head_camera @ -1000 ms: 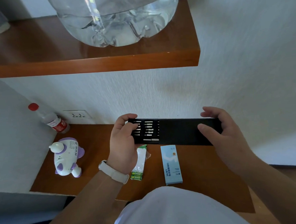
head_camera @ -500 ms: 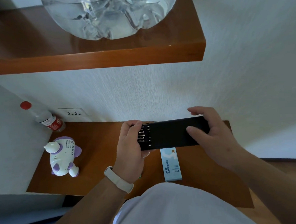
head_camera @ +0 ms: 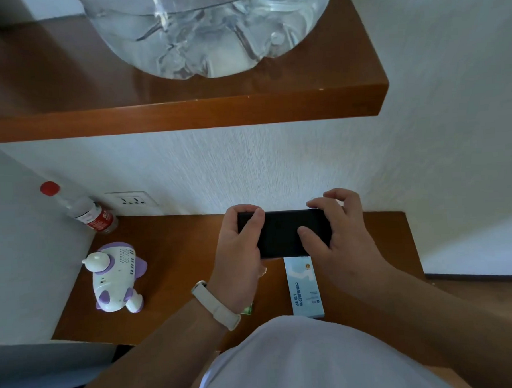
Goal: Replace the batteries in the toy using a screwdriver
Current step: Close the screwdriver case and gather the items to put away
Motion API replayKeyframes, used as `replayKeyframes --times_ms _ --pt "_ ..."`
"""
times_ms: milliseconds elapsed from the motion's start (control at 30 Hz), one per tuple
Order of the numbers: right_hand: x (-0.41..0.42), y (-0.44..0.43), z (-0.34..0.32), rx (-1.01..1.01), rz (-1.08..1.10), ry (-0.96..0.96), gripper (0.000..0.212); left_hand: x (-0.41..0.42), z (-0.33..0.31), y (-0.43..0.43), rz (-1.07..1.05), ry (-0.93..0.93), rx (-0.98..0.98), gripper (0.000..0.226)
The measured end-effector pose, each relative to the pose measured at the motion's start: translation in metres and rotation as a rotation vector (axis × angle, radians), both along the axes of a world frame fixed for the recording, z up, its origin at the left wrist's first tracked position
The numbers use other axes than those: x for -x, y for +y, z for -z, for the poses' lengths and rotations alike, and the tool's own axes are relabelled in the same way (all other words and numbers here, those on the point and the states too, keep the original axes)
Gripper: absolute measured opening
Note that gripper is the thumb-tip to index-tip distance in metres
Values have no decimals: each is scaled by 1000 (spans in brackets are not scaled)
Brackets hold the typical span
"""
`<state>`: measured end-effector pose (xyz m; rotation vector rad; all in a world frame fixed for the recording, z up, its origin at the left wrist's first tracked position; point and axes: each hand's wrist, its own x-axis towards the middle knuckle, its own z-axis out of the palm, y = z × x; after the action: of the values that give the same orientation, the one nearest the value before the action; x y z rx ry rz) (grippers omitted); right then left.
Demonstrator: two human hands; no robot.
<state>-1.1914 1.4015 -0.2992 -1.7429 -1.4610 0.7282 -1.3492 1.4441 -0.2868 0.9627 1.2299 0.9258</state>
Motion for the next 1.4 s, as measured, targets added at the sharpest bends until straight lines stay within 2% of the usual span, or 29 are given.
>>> replayKeyframes --times_ms 100,167,233,333,400,500,700,900,1100,1267,1400 --pt "-3 -1 4 32 -74 -25 52 6 0 7 37 20 -41 11" --pt "-4 -3 6 67 -155 -121 57 10 0 14 82 58 -86 12" --pt "-4 -6 7 118 -187 -147 48 14 2 20 84 72 -77 17" --pt "-3 -7 10 251 -147 1 25 19 9 22 7 -85 86 31" --pt "1 -9 14 321 -142 51 19 22 13 18 5 -185 142 31" --pt "7 -17 21 364 -124 129 17 20 23 -2 57 -239 157 26" --pt "33 -29 31 394 -146 314 12 24 44 -40 221 -22 164 22" --pt "61 -27 42 463 -173 308 11 58 54 -44 206 42 136 23" --pt "101 -20 54 560 -143 321 20 99 71 -38 172 117 123 22" --pt "144 -8 69 600 -129 225 25 140 90 -26 147 115 205 16" --pt "176 1 82 652 -94 226 23 170 111 -9 163 103 309 18"
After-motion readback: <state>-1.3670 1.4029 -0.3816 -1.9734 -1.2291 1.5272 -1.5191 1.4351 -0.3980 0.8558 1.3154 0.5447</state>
